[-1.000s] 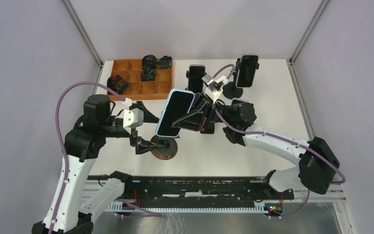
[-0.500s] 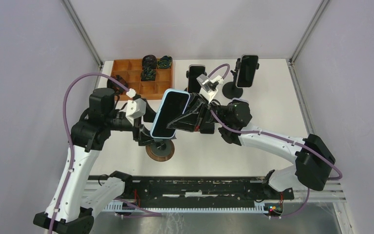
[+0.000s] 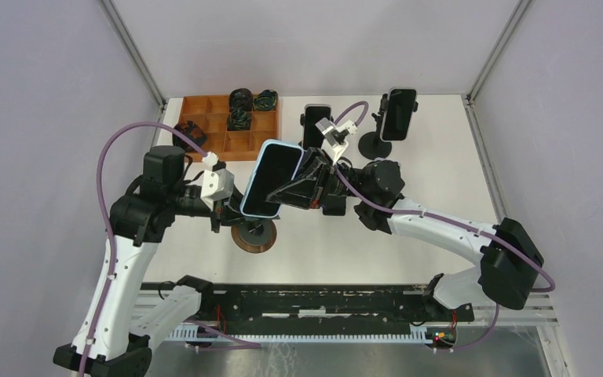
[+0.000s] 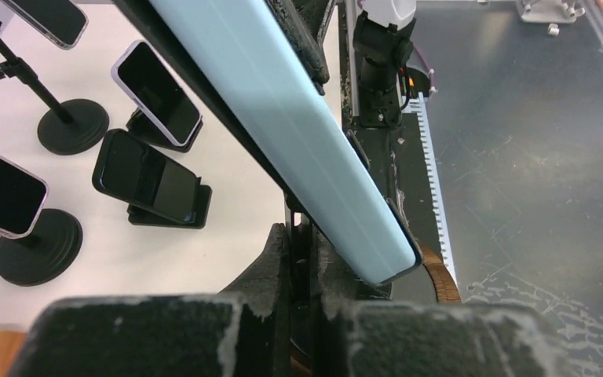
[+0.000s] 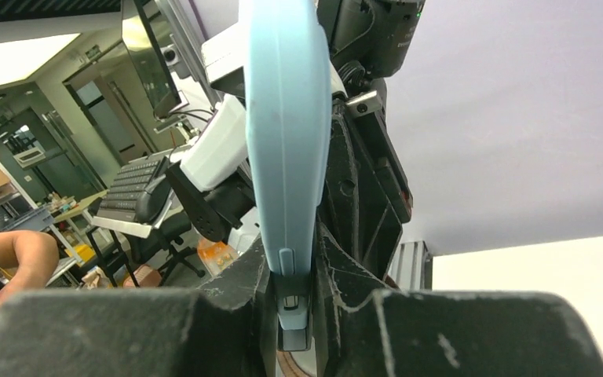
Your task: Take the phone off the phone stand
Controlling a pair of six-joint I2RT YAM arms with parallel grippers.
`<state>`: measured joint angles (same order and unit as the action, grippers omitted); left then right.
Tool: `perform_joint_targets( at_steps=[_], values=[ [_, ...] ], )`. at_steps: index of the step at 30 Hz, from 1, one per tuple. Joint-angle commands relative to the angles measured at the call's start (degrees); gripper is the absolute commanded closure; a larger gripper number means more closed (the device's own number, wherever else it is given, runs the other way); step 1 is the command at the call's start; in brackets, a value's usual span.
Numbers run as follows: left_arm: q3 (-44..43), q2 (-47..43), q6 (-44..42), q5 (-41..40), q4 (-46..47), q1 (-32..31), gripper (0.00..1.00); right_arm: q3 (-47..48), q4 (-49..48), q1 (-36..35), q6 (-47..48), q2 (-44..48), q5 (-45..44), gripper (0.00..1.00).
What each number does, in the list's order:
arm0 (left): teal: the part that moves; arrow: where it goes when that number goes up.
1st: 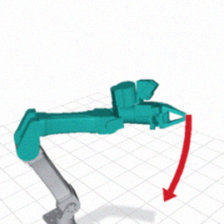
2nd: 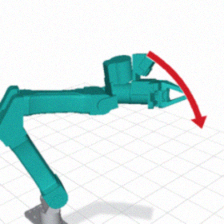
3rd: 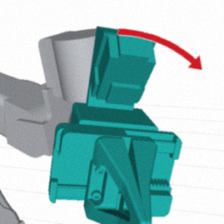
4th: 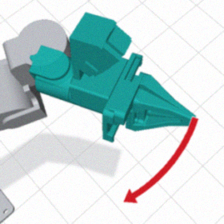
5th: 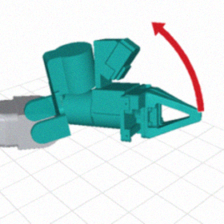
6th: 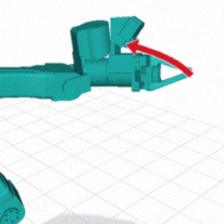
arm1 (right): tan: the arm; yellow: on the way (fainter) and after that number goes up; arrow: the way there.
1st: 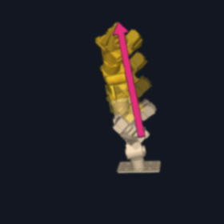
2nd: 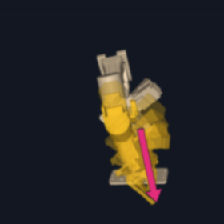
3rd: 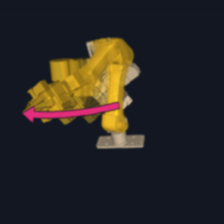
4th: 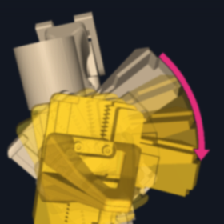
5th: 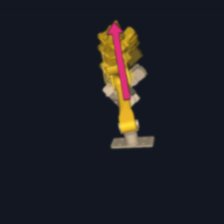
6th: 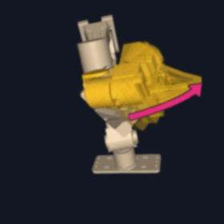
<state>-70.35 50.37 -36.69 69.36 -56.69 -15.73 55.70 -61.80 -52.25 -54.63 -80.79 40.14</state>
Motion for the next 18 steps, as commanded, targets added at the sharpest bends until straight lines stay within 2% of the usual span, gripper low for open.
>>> perform_joint_targets(
  at_steps=[1,4,8,18],
  values=[
    [-3.13,1.7,-11.53,-1.38,-9.93,-0.27,0.98,3.7,4.95,0.91,3.18,3.84,-2.61,0.84],
    [-3.74,2.17,-12.2,-1.18,-11.15,-0.27,0.98,3.54,7.03,1.42,3.57,3.84,-3.23,0.66],
    [-4.33,2.42,-11.76,-0.85,-11.16,-0.27,0.98,3.1,7.85,1.46,3.55,4.04,-3.39,0.57],
    [-4.95,3.19,-10.3,-2.94,-10.38,-0.26,0.98,0.85,12.49,3.39,6.44,8.61,-4.98,0.64]
  ],
)
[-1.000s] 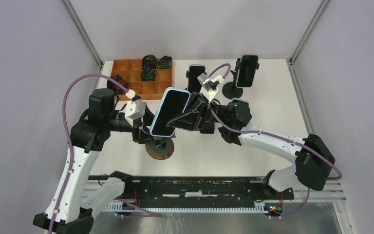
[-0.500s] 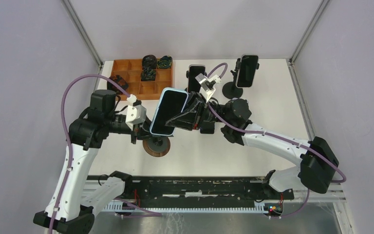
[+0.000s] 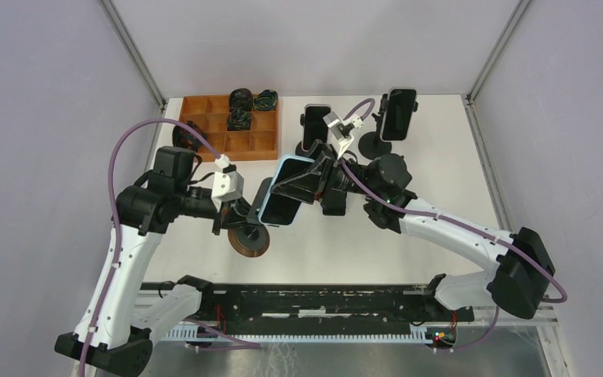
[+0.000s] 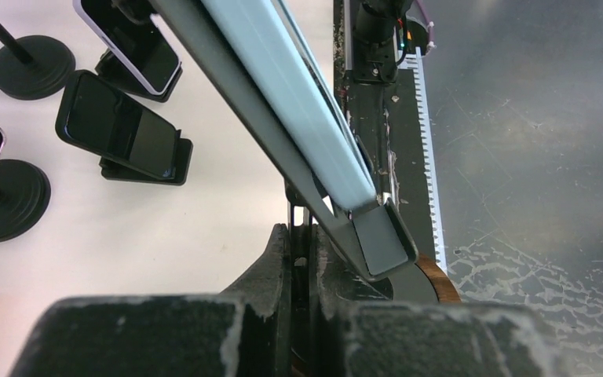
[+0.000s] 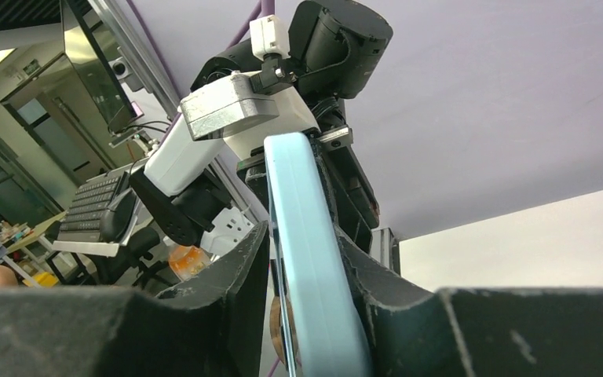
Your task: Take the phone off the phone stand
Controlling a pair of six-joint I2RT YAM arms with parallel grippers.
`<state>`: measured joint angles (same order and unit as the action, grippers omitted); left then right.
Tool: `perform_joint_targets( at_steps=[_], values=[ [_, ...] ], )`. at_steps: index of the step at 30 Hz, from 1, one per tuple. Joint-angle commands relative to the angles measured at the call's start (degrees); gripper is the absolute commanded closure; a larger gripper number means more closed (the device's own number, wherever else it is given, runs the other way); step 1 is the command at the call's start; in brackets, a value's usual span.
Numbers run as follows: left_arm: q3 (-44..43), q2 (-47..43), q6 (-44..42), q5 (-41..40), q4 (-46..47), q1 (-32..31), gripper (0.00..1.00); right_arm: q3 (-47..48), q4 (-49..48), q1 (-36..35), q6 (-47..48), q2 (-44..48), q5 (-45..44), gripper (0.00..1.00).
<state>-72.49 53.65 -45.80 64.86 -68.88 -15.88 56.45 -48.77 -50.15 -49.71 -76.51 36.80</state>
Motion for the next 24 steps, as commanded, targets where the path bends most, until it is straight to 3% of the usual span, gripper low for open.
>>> perform_joint_targets(
  at_steps=[1,6,15,24],
  values=[
    [-2.8,0.2,-1.07,1.04,1.82,-0.12,0.98,-0.45,-0.49,1.75,1.56,5.04,-1.7,0.64],
    [-2.84,1.96,-0.62,-0.95,2.46,0.09,0.98,-2.94,-0.45,3.05,1.08,7.6,-2.54,0.64],
    [-3.84,4.44,1.35,-5.23,5.58,1.48,0.98,-5.93,1.37,4.16,-0.13,9.43,-2.3,0.78],
    [-9.64,14.27,-9.29,-0.72,-3.72,13.33,0.98,-9.72,3.88,7.08,-0.13,13.67,-2.64,0.79]
  ],
)
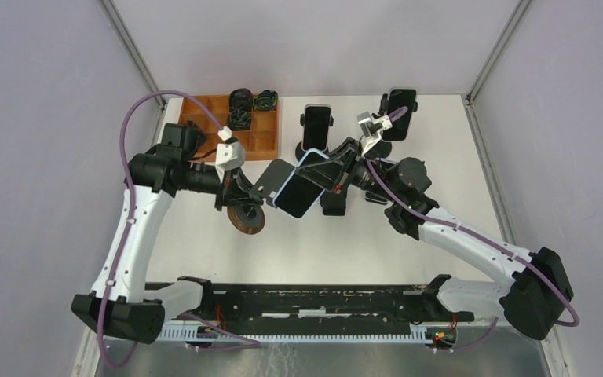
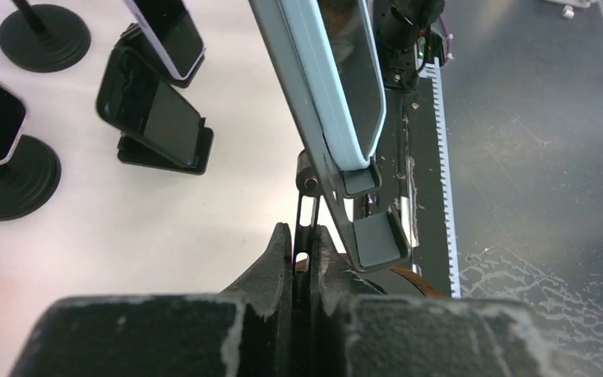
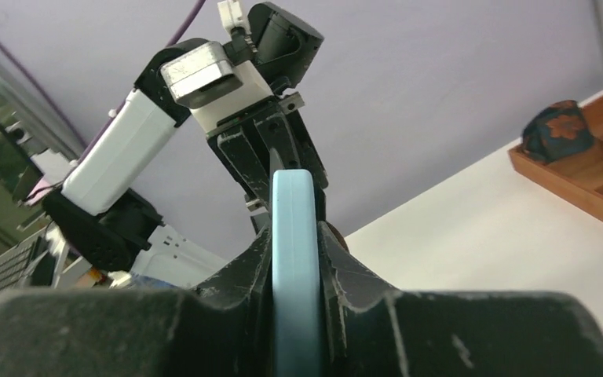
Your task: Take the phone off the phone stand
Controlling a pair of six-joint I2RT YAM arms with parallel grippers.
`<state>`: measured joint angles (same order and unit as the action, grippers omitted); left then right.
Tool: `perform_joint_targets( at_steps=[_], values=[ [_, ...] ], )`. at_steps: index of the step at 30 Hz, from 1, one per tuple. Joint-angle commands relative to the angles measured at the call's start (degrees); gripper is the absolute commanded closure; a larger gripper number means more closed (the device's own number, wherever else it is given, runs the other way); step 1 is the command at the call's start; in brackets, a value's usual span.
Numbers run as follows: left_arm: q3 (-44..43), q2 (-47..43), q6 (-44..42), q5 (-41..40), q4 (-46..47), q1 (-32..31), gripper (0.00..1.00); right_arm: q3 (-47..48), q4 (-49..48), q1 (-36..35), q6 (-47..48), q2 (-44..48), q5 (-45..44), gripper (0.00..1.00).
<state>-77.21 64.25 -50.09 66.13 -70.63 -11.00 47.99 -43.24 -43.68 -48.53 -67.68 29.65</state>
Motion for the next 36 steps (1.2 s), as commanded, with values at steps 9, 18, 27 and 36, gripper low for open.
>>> perform_joint_targets(
  at_steps=[9,18,27,36],
  values=[
    [-4.65,6.12,-13.26,3.2,-11.8,10.57,0.98,-1.81,-15.2,0.81,-11.47,-1.75,4.87,0.86],
    [-8.68,7.22,-3.01,2.03,1.59,19.28,0.98,-2.17,5.04,-0.18,0.15,-0.66,3.26,0.87],
    [-7.21,3.03,11.89,4.01,16.33,20.2,0.98,3.81,14.98,-9.49,6.43,-17.96,1.56,0.9],
    [-4.77,1.57,13.59,3.87,18.22,20.27,0.98,16.92,16.33,-15.28,5.13,-40.28,4.01,0.95]
  ],
)
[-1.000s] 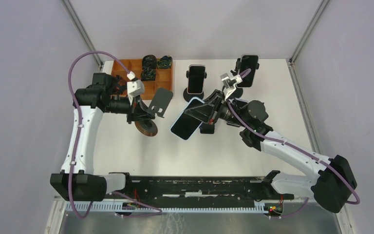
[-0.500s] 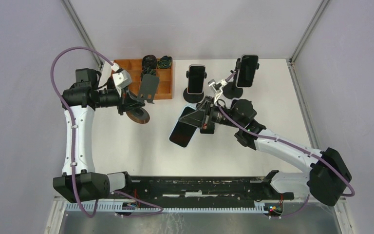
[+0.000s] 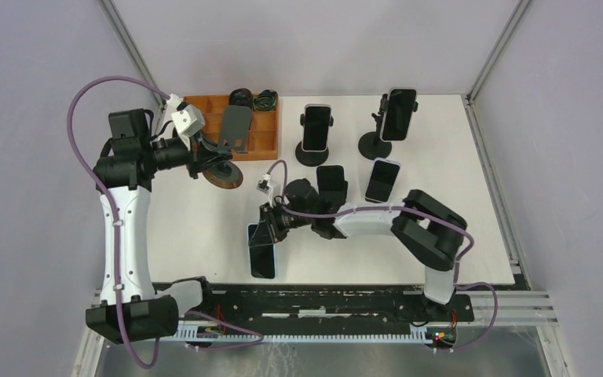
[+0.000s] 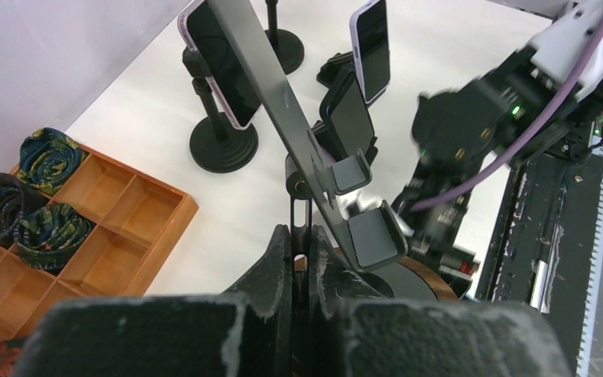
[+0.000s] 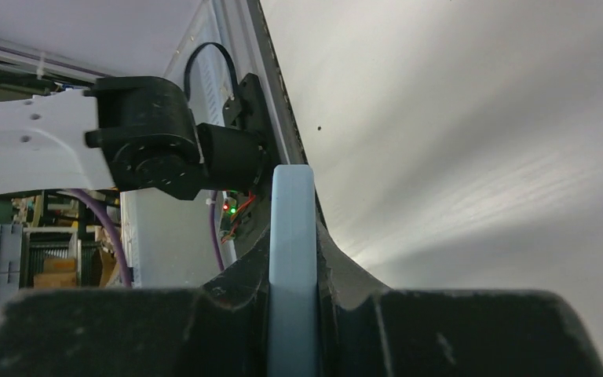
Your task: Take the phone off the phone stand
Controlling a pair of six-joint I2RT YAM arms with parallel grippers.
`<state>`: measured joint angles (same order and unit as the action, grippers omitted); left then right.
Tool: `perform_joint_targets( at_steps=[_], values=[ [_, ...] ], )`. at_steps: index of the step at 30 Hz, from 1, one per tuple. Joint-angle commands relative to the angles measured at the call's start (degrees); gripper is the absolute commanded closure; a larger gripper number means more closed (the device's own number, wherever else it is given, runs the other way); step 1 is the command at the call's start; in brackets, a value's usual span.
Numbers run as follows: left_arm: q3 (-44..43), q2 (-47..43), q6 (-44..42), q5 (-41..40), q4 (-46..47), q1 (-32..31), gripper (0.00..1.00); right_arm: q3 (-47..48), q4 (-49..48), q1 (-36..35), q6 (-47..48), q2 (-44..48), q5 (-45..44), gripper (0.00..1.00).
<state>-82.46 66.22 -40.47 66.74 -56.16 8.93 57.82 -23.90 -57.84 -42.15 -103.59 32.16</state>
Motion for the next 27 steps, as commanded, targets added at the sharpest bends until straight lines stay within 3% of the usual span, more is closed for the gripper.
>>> perform_joint_targets(
  at_steps=[1,6,10,18,22,27],
  values=[
    [0.61,-0.39,3.85,3.51,3.7,0.34,0.98,8.08,-3.72,-1.05,-2.06,-5.88,1.58,0.95],
    [1.58,-1.05,3.21,4.89,3.64,0.45,0.98,11.48,-6.65,-1.06,-6.63,-12.31,1.32,0.94],
    [2.65,-1.6,2.85,6.03,3.61,0.43,0.98,12.55,-6.16,-1.09,-7.76,-15.67,-0.83,0.85],
    [3.43,-1.9,-1.08,8.79,0.05,0.43,0.98,11.38,3.96,-0.09,-0.56,-12.54,-11.57,0.19],
    [2.85,-1.62,-5.28,9.84,-3.76,0.42,0.98,10.36,8.62,1.11,3.16,-7.25,-18.04,0.02],
    [2.51,-1.4,-8.05,10.63,-6.3,0.39,0.98,11.18,14.26,1.96,9.26,-0.08,-24.66,0.02]
  ],
)
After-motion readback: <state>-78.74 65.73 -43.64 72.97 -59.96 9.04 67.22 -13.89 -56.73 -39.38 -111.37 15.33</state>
